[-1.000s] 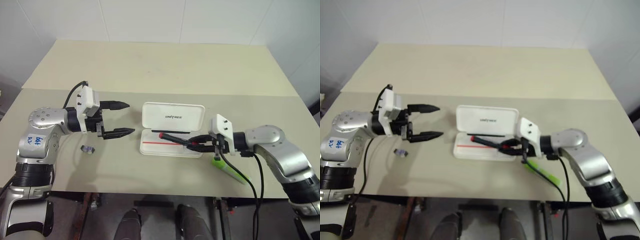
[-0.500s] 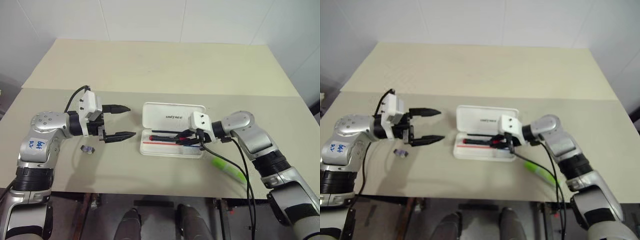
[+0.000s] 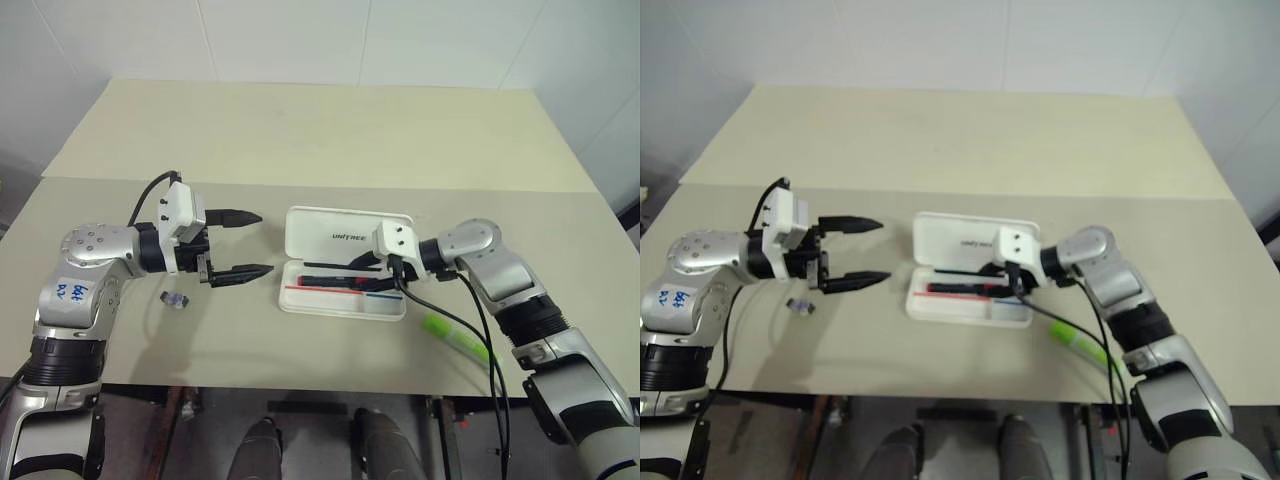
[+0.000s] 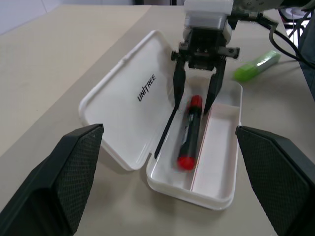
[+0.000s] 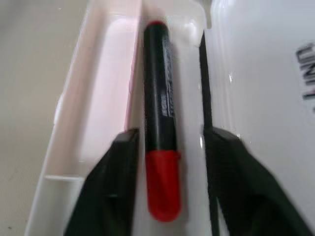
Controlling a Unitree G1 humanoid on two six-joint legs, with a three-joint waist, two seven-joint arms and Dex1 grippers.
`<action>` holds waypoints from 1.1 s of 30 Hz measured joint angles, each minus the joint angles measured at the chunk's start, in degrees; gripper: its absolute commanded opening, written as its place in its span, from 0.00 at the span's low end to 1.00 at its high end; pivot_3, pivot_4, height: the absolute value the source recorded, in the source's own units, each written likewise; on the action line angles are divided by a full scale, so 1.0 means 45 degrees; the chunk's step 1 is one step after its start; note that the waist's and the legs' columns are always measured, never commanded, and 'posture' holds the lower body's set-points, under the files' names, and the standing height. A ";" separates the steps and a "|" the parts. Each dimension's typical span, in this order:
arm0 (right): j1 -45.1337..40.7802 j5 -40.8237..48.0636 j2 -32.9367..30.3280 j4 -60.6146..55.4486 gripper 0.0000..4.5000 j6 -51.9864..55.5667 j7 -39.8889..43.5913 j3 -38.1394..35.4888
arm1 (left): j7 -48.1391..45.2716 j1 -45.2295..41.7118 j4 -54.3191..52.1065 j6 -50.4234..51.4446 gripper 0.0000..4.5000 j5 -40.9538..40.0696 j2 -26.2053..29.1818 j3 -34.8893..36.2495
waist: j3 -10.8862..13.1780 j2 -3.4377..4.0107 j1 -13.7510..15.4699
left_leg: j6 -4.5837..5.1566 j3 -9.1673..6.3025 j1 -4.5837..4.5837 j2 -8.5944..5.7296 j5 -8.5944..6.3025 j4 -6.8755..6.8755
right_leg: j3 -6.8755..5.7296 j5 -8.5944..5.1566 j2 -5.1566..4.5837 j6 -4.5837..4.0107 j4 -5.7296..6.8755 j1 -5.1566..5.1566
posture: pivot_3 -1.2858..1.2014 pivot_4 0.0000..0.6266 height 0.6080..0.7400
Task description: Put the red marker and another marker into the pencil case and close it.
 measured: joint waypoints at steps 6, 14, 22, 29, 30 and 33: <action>-0.0008 0.0369 0.0107 -0.0302 0.75 0.0610 0.0054 -0.0328 | -0.0034 -0.0233 0.0053 -0.0009 1.00 0.0002 -0.0017 -0.0027 | 0.0001 0.0000 -0.0009 | 0.0000 0.0000 -0.0001 0.0000 0.0000 0.0000 | 0.0000 0.0000 0.0000 0.0000 0.0001 -0.0002 | 0.52 0.24 1.00; -0.0122 0.2399 0.0226 -0.3556 0.75 0.3512 -0.0232 -0.1486 | -0.0163 -0.0611 0.0535 -0.0057 1.00 0.0027 -0.0146 -0.0253 | 0.0002 0.0003 0.0016 | 0.0000 -0.0003 -0.0006 -0.0001 0.0000 -0.0001 | 0.0000 0.0000 -0.0001 0.0000 0.0000 -0.0005 | 0.52 0.24 1.00; 0.2471 0.4754 -0.0856 -0.8225 0.99 0.6682 -0.1642 -0.3382 | -0.0322 -0.0751 0.0625 -0.0104 1.00 0.0041 -0.0326 -0.0356 | 0.0002 0.0002 0.0090 | 0.0002 -0.0011 -0.0026 -0.0002 -0.0002 0.0001 | -0.0011 -0.0002 -0.0004 -0.0001 -0.0014 -0.0005 | 0.52 0.24 1.00; 0.6805 0.6253 -0.2359 -1.1462 0.99 0.8866 -0.3950 -0.7570 | -0.0482 -0.0534 0.0540 -0.0129 1.00 0.0004 -0.0364 -0.0331 | -0.0001 -0.0003 0.0102 | 0.0010 -0.0009 -0.0016 -0.0001 -0.0007 -0.0004 | -0.0011 -0.0007 -0.0003 -0.0011 -0.0025 0.0006 | 0.52 0.24 1.00; 0.7451 0.6235 -0.2476 -1.1574 0.99 0.8987 -0.4158 -0.8076 | -0.0549 -0.0446 0.0554 -0.0115 1.00 -0.0007 -0.0352 -0.0319 | -0.0001 -0.0004 0.0101 | 0.0011 -0.0007 -0.0015 -0.0001 -0.0007 -0.0002 | -0.0011 -0.0007 -0.0004 -0.0011 -0.0026 0.0007 | 0.52 0.24 1.00; 0.9631 0.6145 -0.2767 -1.1943 0.99 0.8925 -0.4494 -0.9313 | -0.0707 -0.0344 0.0538 -0.0030 1.00 -0.0132 -0.0376 -0.0335 | -0.0001 -0.0004 0.0072 | 0.0012 -0.0001 -0.0007 -0.0001 -0.0008 -0.0001 | -0.0010 -0.0008 -0.0003 -0.0013 -0.0029 0.0011 | 0.52 0.24 1.00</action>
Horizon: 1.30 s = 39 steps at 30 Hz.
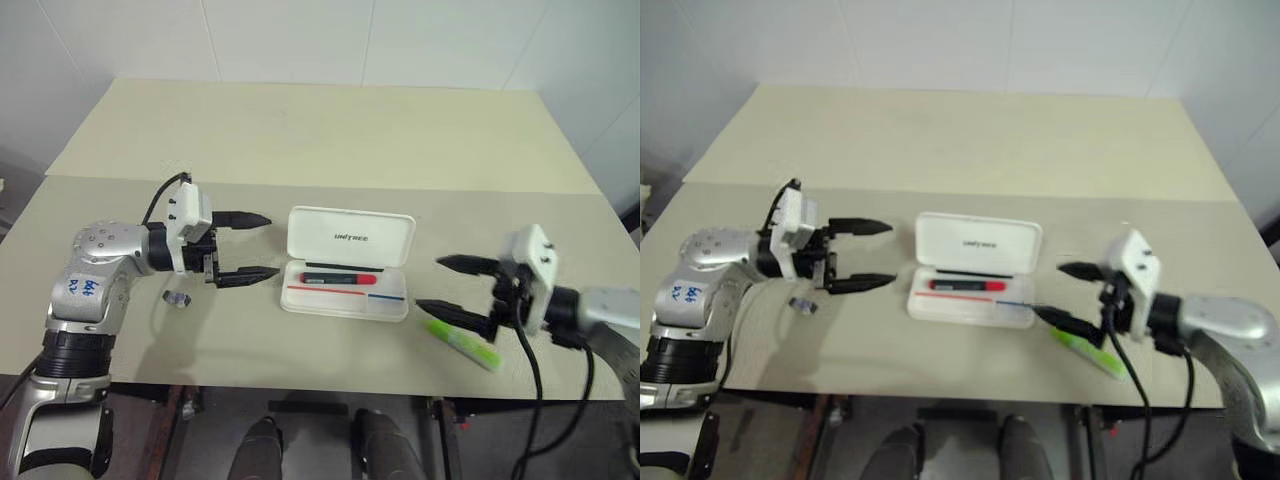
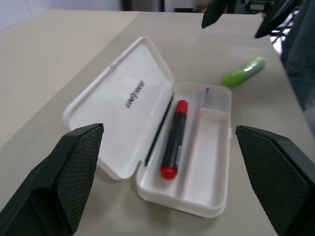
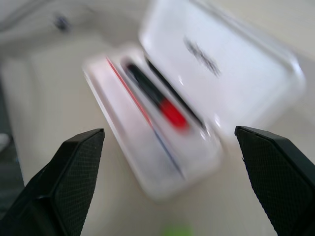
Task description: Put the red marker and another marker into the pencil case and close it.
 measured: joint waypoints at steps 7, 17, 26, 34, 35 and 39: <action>0.3330 -0.0586 0.0135 -0.0166 0.99 -0.1672 -0.0276 -0.0615 | -0.0876 -0.0041 -0.0007 0.0211 1.00 -0.0220 -0.0005 -0.0163 | -0.0001 -0.0001 -0.0011 | 0.0004 0.0021 0.0012 0.0001 0.0005 0.0011 | 0.0006 -0.0045 -0.0006 -0.0089 -0.0018 0.0009 | 0.52 0.24 1.00; 0.5580 -0.1608 0.0977 0.1735 0.99 -0.4382 -0.0356 -0.0571 | -0.2113 -0.0230 -0.0006 0.0758 1.00 -0.0243 0.0191 -0.0628 | -0.0005 -0.0009 0.0002 | 0.0006 0.0020 0.0014 0.0000 0.0010 0.0013 | 0.0009 -0.0055 -0.0008 -0.0130 -0.0057 0.0033 | 0.52 0.24 1.00; 0.5508 -0.2019 0.1209 0.4090 0.99 -0.6859 0.0015 -0.0165 | -0.2381 -0.0809 0.0166 0.0793 1.00 -0.0230 0.0210 -0.0778 | -0.0015 -0.0025 -0.0041 | 0.0011 0.0020 0.0080 0.0003 0.0013 0.0015 | 0.0008 -0.0039 -0.0005 -0.0177 -0.0146 0.0146 | 0.52 0.24 1.00; 0.4668 -0.1998 0.1384 0.4629 0.54 -0.7164 -0.0110 0.0349 | -0.2410 -0.0899 0.0407 0.0704 1.00 -0.0188 0.0214 -0.0791 | -0.0029 -0.0052 -0.0065 | 0.0026 0.0027 0.0090 0.0013 0.0023 0.0014 | 0.0007 0.0026 -0.0002 -0.0184 -0.0237 0.0189 | 0.52 0.24 1.00; 0.4639 -0.1995 0.1392 0.4629 0.46 -0.7163 -0.0112 0.0421 | -0.2410 -0.0905 0.0408 0.0688 1.00 -0.0181 0.0214 -0.0792 | -0.0028 -0.0052 -0.0057 | 0.0027 0.0027 0.0088 0.0013 0.0023 0.0009 | 0.0006 0.0023 -0.0003 -0.0183 -0.0235 0.0186 | 0.52 0.24 1.00; 0.4606 -0.1977 0.1395 0.4622 0.24 -0.7177 -0.0115 0.0485 | -0.2408 -0.0906 0.0434 0.0631 1.00 -0.0166 0.0215 -0.0791 | -0.0028 -0.0052 -0.0016 | 0.0025 0.0025 0.0078 0.0012 0.0019 0.0007 | 0.0006 0.0015 -0.0004 -0.0176 -0.0237 0.0183 | 0.52 0.24 1.00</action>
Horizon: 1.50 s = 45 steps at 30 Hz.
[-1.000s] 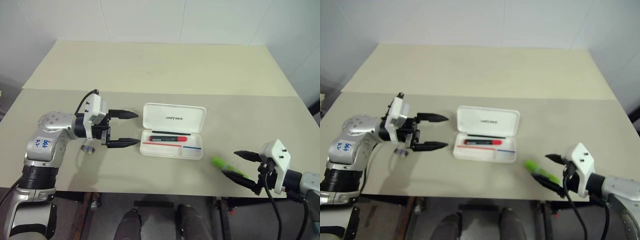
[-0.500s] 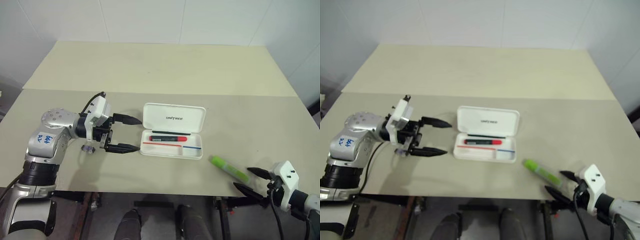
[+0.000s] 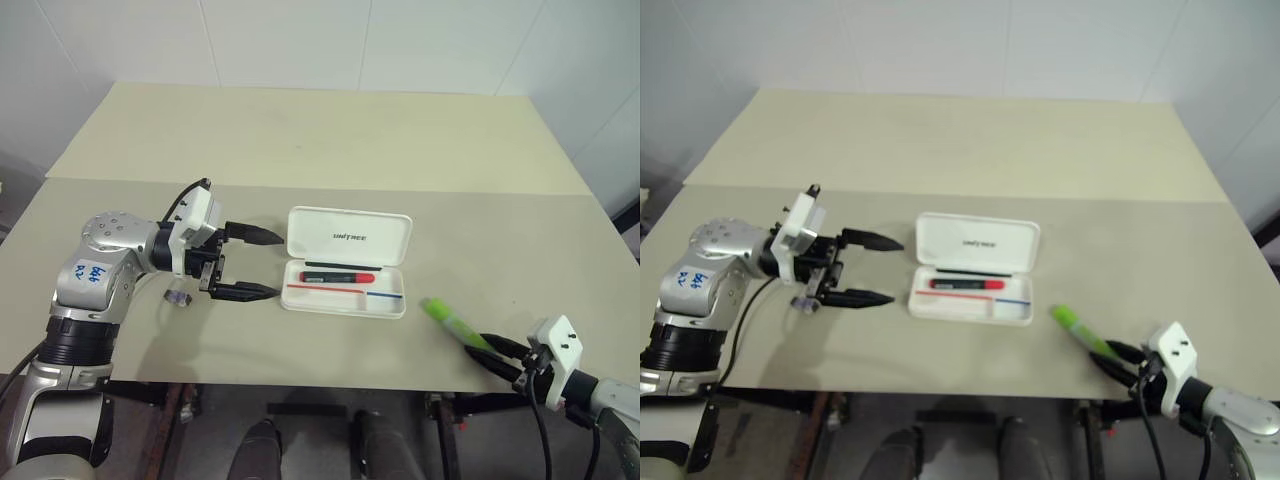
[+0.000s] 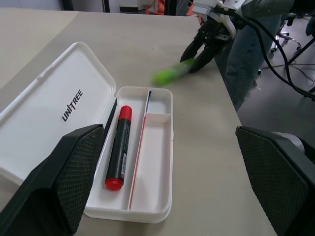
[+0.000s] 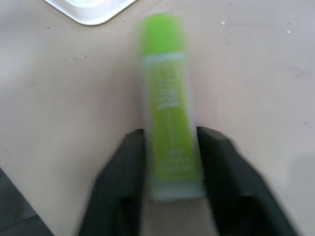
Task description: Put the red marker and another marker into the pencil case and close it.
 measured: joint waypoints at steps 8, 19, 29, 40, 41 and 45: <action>-0.0408 -0.0053 -0.0074 0.0137 0.24 -0.0041 -0.0022 0.0055 | 0.0049 0.0003 0.0054 -0.0364 1.00 0.0153 0.0001 0.0007 | 0.0001 0.0002 -0.0011 | 0.0000 0.0003 0.0001 -0.0002 0.0000 0.0006 | 0.0000 0.0004 -0.0003 0.0004 0.0000 0.0000 | 0.52 0.24 1.00; -0.2755 0.0043 -0.2297 0.0265 0.24 -0.0331 0.0502 -0.0502 | 0.0213 0.0127 0.1086 -0.1926 1.00 0.0583 0.0351 0.0409 | 0.0015 0.0027 -0.0020 | 0.0001 0.0003 -0.0005 -0.0002 0.0000 0.0002 | 0.0000 0.0002 -0.0001 0.0005 0.0002 -0.0010 | 0.52 0.24 1.00; -0.6988 0.0910 -0.2156 -0.1726 0.24 0.1426 0.1005 0.3064 | 0.0026 0.0647 0.1368 -0.2588 1.00 0.0580 0.0515 0.0787 | 0.0022 0.0038 -0.0013 | 0.0000 -0.0007 -0.0026 0.0000 -0.0001 -0.0005 | -0.0007 0.0005 0.0000 0.0029 0.0017 -0.0033 | 0.52 0.24 1.00; -1.0068 -0.0128 0.0445 0.0337 0.24 0.1780 0.1206 0.6794 | 0.0006 0.1119 0.1225 -0.2329 1.00 0.0511 0.0776 0.0894 | 0.0024 0.0041 -0.0012 | -0.0003 -0.0016 -0.0041 -0.0002 -0.0011 -0.0024 | -0.0013 0.0058 0.0002 0.0164 0.0070 -0.0071 | 0.52 0.24 1.00; -1.0070 -0.0248 0.0490 0.0457 0.24 0.1781 0.1343 0.7075 | 0.0019 0.1154 0.1143 -0.2299 1.00 0.0510 0.0823 0.0899 | 0.0024 0.0041 -0.0012 | -0.0005 -0.0016 -0.0042 -0.0002 -0.0016 -0.0024 | -0.0012 0.0061 0.0001 0.0195 0.0087 -0.0082 | 0.52 0.24 1.00; -1.0080 -0.0776 0.0523 0.1070 0.24 0.1700 0.1745 0.7732 | 0.0093 0.1470 0.0855 -0.2132 1.00 0.0441 0.0908 0.0968 | 0.0024 0.0042 0.0002 | -0.0003 -0.0016 -0.0062 -0.0003 -0.0025 -0.0024 | -0.0012 0.0043 0.0001 0.0196 0.0117 -0.0117 | 0.52 0.24 1.00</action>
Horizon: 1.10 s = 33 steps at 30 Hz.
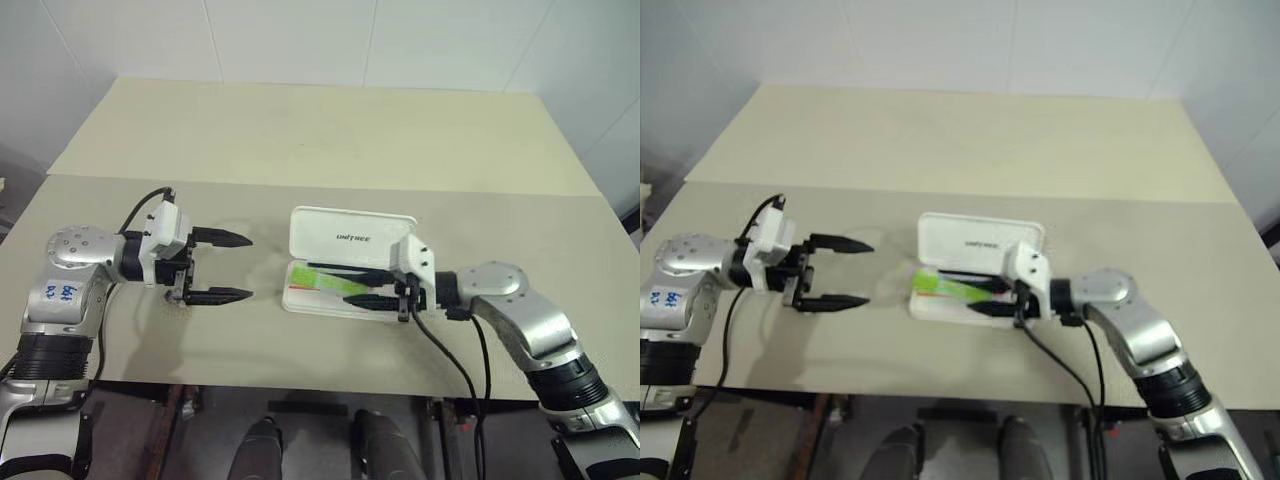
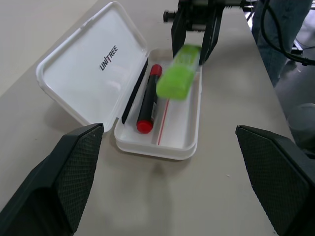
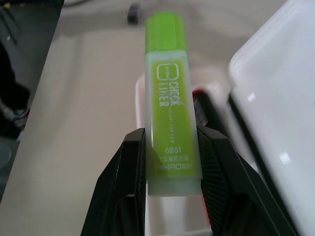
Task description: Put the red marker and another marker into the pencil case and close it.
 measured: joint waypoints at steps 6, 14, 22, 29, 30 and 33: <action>-0.0027 -0.0504 0.0286 0.0394 0.24 -0.0244 0.0289 0.0502 | 0.0269 0.0423 -0.0621 0.0292 1.00 -0.0028 0.0019 0.0145 | 0.0000 0.0000 -0.0038 | 0.0000 0.0004 -0.0007 0.0001 0.0000 0.0003 | 0.0000 -0.0006 0.0001 -0.0009 0.0036 -0.0037 | 0.52 0.24 1.00; -0.0736 -0.1265 0.0794 0.1557 0.24 -0.0878 0.0754 0.0800 | 0.0430 0.0527 -0.0868 0.0510 1.00 -0.0030 0.0023 0.0364 | 0.0000 -0.0001 -0.0036 | -0.0009 0.0005 -0.0007 0.0001 0.0006 0.0006 | 0.0000 -0.0014 0.0000 -0.0025 0.0078 -0.0057 | 0.52 0.24 1.00; -0.0960 -0.1636 0.1061 0.1991 0.24 -0.1144 0.1136 0.0858 | 0.0525 0.0527 -0.0922 0.0522 1.00 -0.0030 0.0021 0.0365 | 0.0000 0.0000 -0.0041 | -0.0009 0.0005 -0.0009 0.0001 0.0006 0.0001 | 0.0000 -0.0021 0.0001 -0.0030 0.0084 -0.0064 | 0.52 0.24 1.00; -0.1021 -0.1759 0.1142 0.2195 0.56 -0.1363 0.1452 0.0858 | 0.0661 0.0527 -0.0928 0.0530 1.00 -0.0030 0.0020 0.0368 | 0.0000 -0.0001 -0.0041 | -0.0009 0.0005 -0.0009 0.0001 0.0006 0.0002 | 0.0000 -0.0023 0.0001 -0.0031 0.0088 -0.0065 | 0.52 0.24 1.00; -0.1022 -0.1773 0.1209 0.2239 0.64 -0.1467 0.1454 0.0857 | 0.0671 0.0527 -0.0930 0.0533 1.00 -0.0031 0.0021 0.0368 | 0.0000 0.0000 -0.0045 | -0.0009 0.0005 -0.0008 0.0001 0.0006 0.0002 | 0.0000 -0.0023 0.0001 -0.0031 0.0089 -0.0066 | 0.52 0.24 1.00; -0.1063 -0.1910 0.1413 0.2328 0.86 -0.1933 0.1448 0.0857 | 0.0681 0.0526 -0.0932 0.0545 1.00 -0.0031 0.0021 0.0368 | 0.0000 0.0000 -0.0051 | -0.0009 0.0005 -0.0008 0.0001 0.0006 0.0003 | 0.0000 -0.0023 0.0001 -0.0031 0.0096 -0.0068 | 0.52 0.24 1.00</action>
